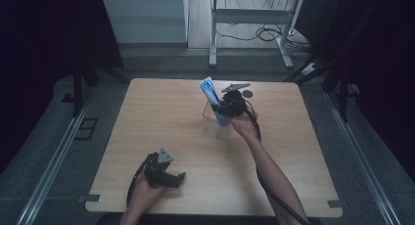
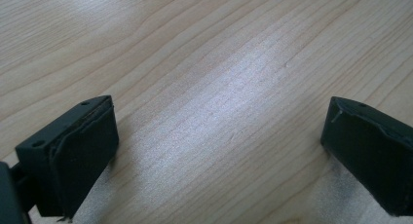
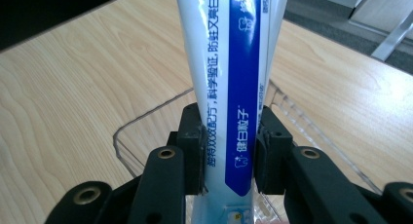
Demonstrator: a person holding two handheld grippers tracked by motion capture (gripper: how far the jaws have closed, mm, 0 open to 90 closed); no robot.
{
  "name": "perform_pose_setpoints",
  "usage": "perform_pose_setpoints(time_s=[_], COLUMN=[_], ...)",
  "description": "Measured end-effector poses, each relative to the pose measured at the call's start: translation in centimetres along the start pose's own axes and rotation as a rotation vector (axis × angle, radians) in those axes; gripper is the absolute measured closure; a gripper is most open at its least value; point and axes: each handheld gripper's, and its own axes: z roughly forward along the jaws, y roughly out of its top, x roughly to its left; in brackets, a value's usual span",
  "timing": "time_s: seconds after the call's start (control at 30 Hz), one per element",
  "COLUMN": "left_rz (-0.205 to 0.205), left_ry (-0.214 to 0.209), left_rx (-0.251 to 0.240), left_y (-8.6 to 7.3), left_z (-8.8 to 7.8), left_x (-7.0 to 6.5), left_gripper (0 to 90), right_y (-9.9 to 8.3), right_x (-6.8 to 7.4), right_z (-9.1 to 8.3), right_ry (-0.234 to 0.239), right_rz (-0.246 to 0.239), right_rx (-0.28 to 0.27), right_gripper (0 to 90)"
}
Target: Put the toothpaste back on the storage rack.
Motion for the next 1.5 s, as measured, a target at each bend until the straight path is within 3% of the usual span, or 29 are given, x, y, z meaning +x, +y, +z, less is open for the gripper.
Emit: perform_pose_setpoints(time_s=[0.07, 0.13, 0.6, 0.8, 0.93, 1.5], left_rz=[0.001, 0.001, 0.002, 0.003, 0.003, -0.002], left_ry=[0.000, 0.000, 0.000, -0.001, -0.001, -0.001], left_rx=[-0.001, -0.001, -0.001, 0.000, 0.000, 0.001], left_y=[0.0, 0.0, 0.0, 0.0, 0.0, 0.0], left_z=[0.0, 0.0, 0.0, 0.0, 0.0, 0.0], left_x=[0.0, 0.0, 0.0, 0.0, 0.0, 0.0], left_gripper=[0.1, 0.3, 0.3, 0.3, 0.3, 0.3], right_y=[-0.4, -0.6, -0.4, -0.4, -0.2, 0.6], right_x=[0.1, 0.3, 0.1, -0.3, -0.6, -0.9], right_z=[0.6, 0.8, 0.9, 0.9, 0.6, -1.9], right_ry=[-0.032, -0.062, -0.049, -0.027, -0.021, 0.002], right_rz=[-0.018, -0.056, -0.033, -0.029, -0.001, 0.040], right_rx=[0.056, 0.070, 0.087, 0.075, 0.046, 0.016], right_gripper=[67.5, 67.6, 66.7, 63.7, 55.2, 55.7])
